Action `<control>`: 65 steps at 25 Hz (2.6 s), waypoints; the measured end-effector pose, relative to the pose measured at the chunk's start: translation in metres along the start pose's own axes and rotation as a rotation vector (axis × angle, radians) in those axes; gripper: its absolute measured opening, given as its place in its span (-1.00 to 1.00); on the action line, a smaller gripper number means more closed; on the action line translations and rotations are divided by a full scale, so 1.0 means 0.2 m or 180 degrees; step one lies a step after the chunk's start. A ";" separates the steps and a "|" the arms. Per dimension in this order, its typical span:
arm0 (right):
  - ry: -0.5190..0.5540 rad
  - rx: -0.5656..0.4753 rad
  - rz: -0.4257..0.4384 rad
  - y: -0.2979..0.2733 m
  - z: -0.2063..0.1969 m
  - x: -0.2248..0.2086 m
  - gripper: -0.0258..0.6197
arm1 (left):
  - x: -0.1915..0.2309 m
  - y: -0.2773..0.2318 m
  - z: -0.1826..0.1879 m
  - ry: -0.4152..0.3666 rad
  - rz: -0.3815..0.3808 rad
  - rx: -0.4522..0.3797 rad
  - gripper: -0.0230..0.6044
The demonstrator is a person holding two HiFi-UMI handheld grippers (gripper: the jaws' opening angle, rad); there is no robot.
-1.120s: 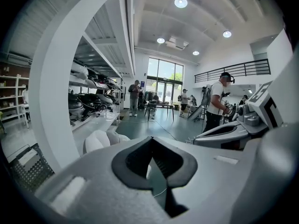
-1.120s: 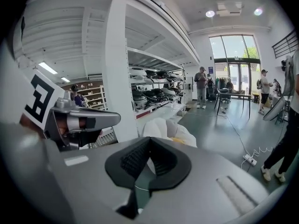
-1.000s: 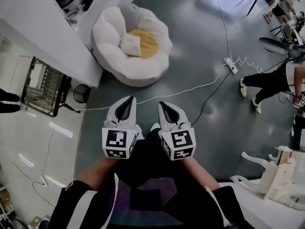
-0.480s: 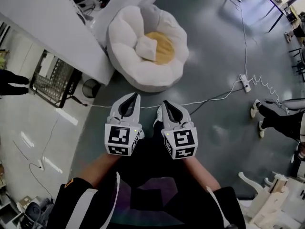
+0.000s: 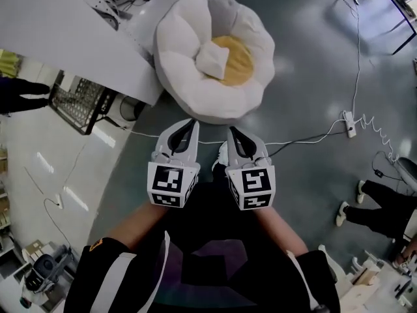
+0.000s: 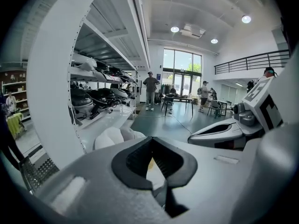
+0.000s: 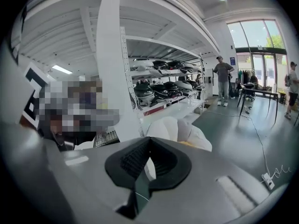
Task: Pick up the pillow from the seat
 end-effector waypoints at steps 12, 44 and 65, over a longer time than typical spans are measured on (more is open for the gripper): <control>0.0042 0.0080 0.0133 -0.25 0.05 -0.26 -0.92 | 0.04 -0.32 0.06 -0.0073 0.0113 0.0029 -0.91; -0.0072 0.0816 -0.0301 -1.49 -0.35 -0.59 -0.68 | 0.90 -1.26 -0.49 0.0191 0.0033 0.0488 -0.91; -0.0063 0.1171 -0.0167 -2.00 -1.02 -0.87 -0.55 | 1.11 -1.72 -1.16 0.0183 0.0291 0.0737 -0.91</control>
Point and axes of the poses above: the fingertips, and each gripper's own axes: y backward along the fingers, x to its left, z out of its top, the point moved 5 cm from there along y, backward along the fingers, and after that the axes turned 14 degrees about -x, right-handed, at the moved point
